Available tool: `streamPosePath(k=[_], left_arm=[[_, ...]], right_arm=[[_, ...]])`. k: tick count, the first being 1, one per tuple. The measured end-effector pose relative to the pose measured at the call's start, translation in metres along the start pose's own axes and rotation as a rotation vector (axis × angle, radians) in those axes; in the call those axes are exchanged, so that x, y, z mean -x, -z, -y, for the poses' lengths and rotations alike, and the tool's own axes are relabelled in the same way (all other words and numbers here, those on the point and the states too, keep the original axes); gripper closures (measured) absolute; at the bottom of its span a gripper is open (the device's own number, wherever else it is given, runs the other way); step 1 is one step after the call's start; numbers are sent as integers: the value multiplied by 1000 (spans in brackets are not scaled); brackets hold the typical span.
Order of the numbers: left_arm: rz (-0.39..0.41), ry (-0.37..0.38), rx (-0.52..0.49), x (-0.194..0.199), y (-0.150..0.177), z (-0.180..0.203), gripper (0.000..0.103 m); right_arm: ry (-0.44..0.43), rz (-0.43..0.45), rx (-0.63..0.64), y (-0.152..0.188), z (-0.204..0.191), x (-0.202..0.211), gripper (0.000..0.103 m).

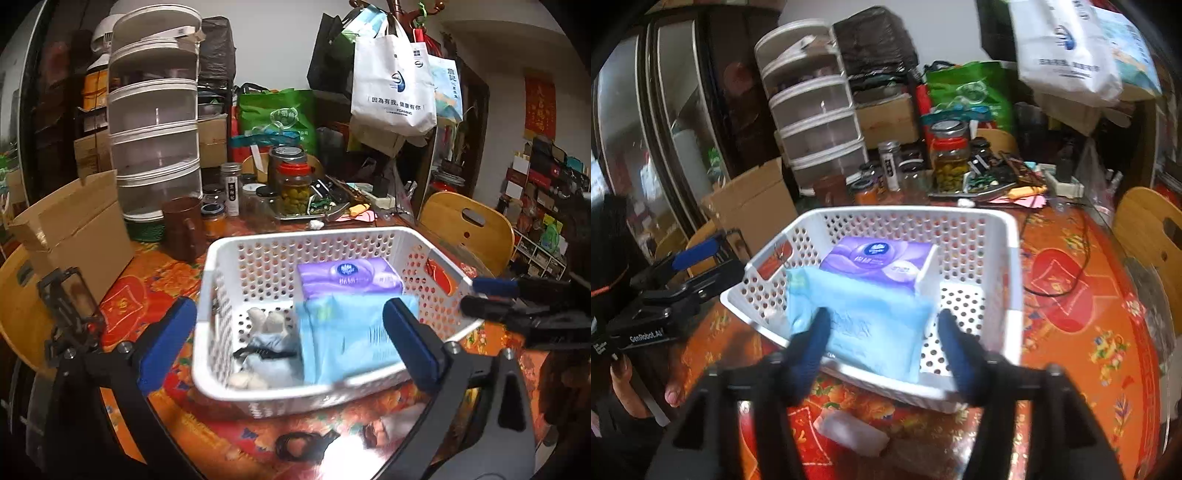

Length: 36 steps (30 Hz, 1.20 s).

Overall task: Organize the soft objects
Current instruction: 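Move both tools back to the remaining items on the table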

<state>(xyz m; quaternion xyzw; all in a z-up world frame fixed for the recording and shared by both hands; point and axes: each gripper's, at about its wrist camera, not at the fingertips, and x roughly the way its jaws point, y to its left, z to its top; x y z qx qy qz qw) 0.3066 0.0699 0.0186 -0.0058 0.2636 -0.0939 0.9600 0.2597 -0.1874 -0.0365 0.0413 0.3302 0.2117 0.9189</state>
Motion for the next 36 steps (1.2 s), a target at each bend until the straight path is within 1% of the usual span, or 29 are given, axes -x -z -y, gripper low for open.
streamPosePath(k=[3,8,12,16,20,22,24,27,30,33,36], left_arm=[[-24,-18,11,12,11,-7,3],[-50,-34,41,45,41,-11,3],[-57,-45,62,65,64,-7,3],[-76,-63,83,72,86,-5,2],[-127,-57,88,59,107,-2,2],[-165,-66,82,45,112,2,2],[-210,-55,86,30,119,5,2],[-273,-43,78,8,129,9,2],[-301,-49,74,-7,136,13,2],[-325,-51,74,-16,141,15,3],[-337,-49,65,-21,143,18,3]], right_arm=[[10,31,-30,3,6,17,36],[40,62,-41,21,11,48,27],[39,66,-49,42,12,63,27],[37,58,-63,66,11,68,27],[35,39,-81,89,12,65,27],[38,29,-92,99,13,62,27],[48,16,-93,108,14,58,27],[38,-2,-116,121,17,54,27],[37,-24,-122,132,16,49,27],[72,-49,-109,143,13,45,27],[78,-69,-97,149,10,41,27]])
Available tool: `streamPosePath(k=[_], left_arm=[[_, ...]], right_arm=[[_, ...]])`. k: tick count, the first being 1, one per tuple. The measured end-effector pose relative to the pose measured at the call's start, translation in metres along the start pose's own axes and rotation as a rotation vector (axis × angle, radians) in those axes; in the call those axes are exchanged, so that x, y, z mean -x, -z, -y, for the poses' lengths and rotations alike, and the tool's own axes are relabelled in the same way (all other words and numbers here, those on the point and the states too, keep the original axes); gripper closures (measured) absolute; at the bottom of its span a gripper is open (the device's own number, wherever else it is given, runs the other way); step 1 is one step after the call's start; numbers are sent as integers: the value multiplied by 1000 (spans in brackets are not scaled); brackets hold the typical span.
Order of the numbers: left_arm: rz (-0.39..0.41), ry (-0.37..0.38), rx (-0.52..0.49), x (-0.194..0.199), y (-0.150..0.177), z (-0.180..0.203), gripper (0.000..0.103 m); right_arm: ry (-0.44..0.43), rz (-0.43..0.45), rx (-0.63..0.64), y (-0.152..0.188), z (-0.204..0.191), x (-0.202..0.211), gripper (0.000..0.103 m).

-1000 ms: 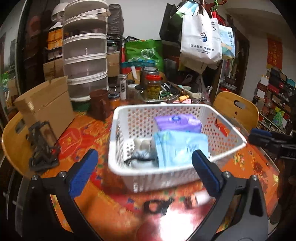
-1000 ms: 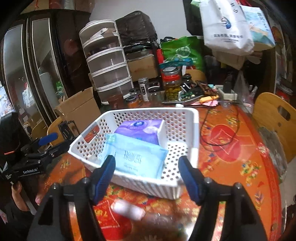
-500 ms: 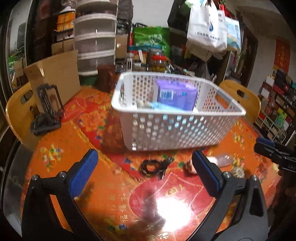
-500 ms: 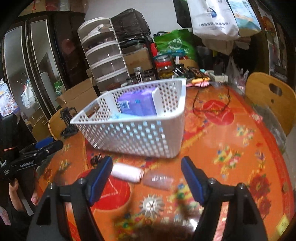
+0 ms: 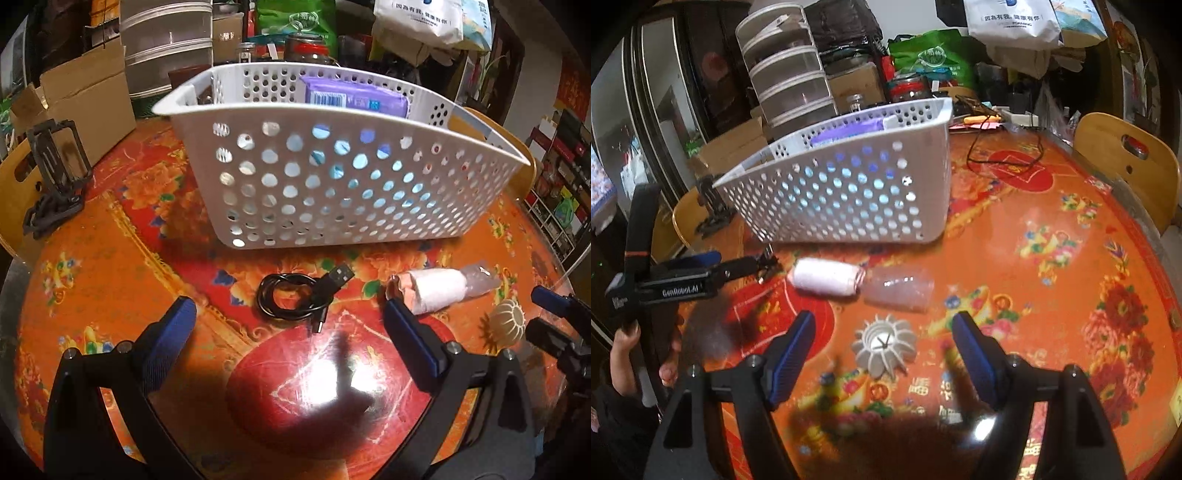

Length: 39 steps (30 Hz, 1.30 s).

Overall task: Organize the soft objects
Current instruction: 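Move both tools back to the remaining items on the table, then grasp the grey ridged ball with the right tool while the left tool grasps the black cable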

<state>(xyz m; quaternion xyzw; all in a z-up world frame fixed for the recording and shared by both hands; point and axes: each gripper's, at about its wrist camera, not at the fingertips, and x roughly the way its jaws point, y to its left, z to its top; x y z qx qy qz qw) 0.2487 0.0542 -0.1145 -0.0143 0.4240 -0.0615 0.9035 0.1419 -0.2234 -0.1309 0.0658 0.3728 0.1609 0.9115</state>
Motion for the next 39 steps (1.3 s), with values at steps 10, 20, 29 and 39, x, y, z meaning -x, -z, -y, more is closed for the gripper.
streamPosePath(k=[10,20,29,39], left_arm=[[-39,-22,-33,-15,-2,9,3],[-59,-28,-41,-25,-3,11,31],[-60,-26,-62,-30,1,15,56],[-4,-18,-94,-17,5,21,59]], right_arm=[[13,-39,37,10,-9,-12,33],[15,-65,43,16,-9,-16,48],[13,-83,53,17,-11,-21,59],[10,-69,68,16,-13,-20,62]])
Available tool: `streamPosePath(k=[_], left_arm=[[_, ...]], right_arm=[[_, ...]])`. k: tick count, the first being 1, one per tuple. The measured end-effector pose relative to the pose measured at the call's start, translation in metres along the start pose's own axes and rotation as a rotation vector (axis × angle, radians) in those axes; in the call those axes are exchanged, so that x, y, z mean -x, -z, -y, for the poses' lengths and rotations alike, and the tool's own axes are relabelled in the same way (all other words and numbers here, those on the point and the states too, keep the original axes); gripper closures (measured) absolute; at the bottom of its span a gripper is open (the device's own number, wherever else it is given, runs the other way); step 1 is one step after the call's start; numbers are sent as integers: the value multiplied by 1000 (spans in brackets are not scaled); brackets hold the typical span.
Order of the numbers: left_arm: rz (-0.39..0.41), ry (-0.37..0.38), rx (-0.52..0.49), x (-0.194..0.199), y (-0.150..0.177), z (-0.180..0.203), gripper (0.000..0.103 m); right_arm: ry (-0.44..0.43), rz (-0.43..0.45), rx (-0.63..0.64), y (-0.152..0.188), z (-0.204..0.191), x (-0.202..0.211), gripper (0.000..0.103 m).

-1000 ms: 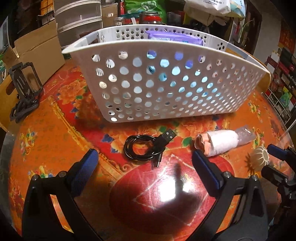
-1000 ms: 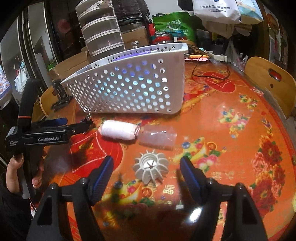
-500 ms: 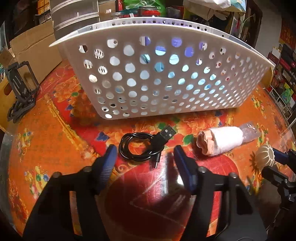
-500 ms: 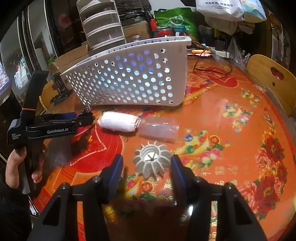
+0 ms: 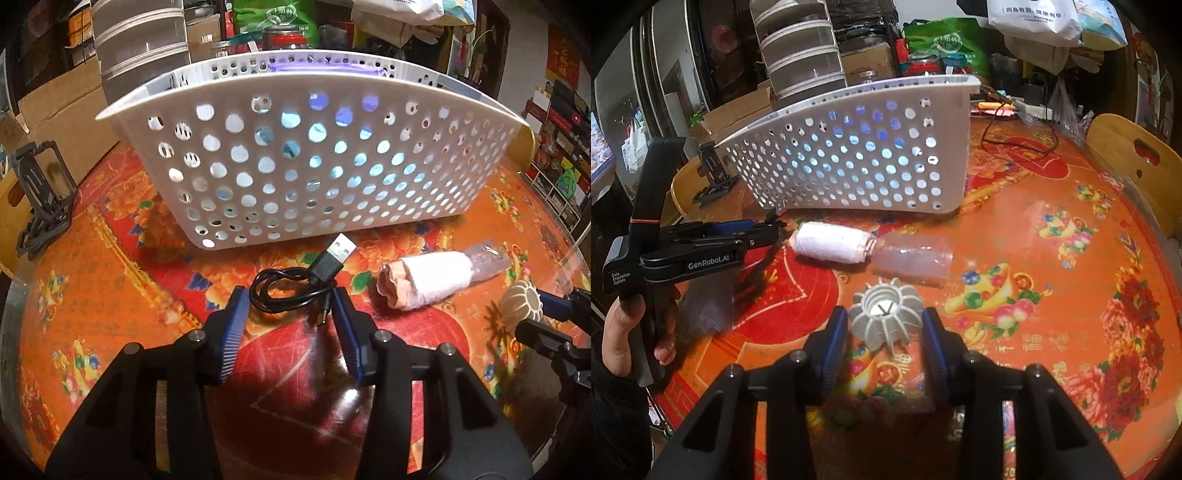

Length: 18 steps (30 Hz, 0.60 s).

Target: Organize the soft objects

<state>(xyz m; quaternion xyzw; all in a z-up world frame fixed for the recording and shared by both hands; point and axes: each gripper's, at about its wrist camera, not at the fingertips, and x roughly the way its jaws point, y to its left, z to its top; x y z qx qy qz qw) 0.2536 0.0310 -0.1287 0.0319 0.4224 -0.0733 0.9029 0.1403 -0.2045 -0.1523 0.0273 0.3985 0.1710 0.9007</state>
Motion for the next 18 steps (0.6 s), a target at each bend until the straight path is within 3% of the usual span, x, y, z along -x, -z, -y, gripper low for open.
streamPosePath(k=[7,18], left_arm=[[49,22,12,18,5,-5,60],[170,33,27,79,7,-8,60]], right_arm=[[-8,22,-5,1,2,4,62],[-16,81,-7,-7,0,21,63]])
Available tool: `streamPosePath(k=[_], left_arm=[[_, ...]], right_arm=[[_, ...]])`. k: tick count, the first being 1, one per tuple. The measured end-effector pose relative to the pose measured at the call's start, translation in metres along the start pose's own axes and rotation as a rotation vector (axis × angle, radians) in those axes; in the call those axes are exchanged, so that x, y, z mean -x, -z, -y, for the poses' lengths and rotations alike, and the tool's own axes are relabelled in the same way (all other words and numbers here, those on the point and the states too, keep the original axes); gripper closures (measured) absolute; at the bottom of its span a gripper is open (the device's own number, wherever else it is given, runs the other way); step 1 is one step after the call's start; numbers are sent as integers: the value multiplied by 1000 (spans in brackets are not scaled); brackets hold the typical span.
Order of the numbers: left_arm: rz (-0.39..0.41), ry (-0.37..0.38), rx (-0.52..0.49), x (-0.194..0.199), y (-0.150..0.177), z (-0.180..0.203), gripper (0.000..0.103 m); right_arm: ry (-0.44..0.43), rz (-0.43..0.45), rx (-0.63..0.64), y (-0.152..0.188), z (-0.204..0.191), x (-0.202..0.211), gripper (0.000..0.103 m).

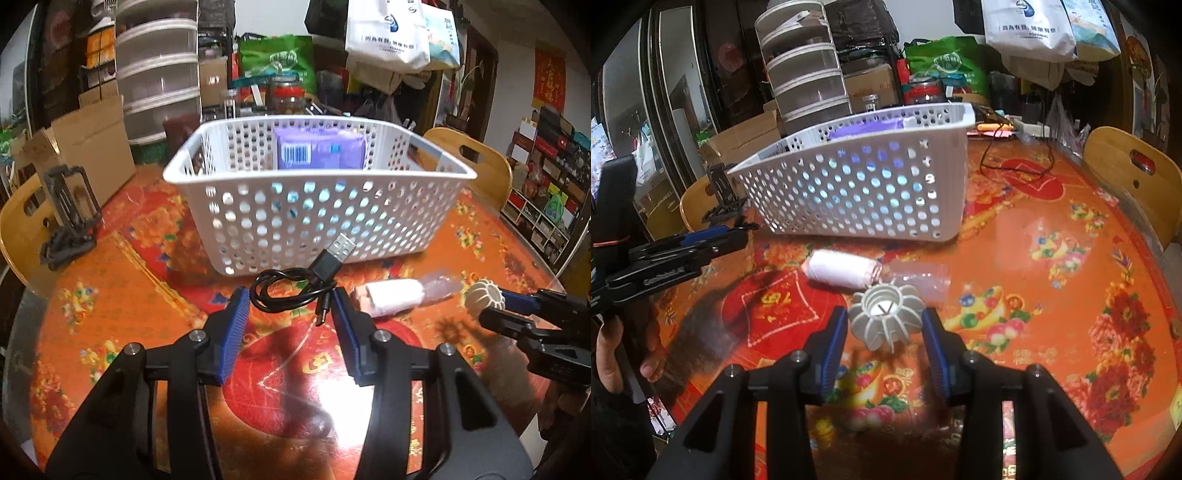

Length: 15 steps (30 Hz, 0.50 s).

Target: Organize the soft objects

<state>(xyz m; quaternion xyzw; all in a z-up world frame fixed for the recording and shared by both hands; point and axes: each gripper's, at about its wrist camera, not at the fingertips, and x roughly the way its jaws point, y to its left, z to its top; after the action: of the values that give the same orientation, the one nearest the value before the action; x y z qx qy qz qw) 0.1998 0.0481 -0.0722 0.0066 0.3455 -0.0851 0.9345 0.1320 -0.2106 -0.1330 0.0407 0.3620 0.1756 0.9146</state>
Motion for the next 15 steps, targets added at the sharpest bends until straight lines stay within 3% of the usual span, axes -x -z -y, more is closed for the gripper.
streamPosePath(k=[9,15], left_arm=[[58,-6,7,38,-20,9,60],[107,-14,9,64,-44,10,59]], right_arm=[[-11,55,-3,-25,2,20,63],[-21,127,-1,-61,3,47,63]])
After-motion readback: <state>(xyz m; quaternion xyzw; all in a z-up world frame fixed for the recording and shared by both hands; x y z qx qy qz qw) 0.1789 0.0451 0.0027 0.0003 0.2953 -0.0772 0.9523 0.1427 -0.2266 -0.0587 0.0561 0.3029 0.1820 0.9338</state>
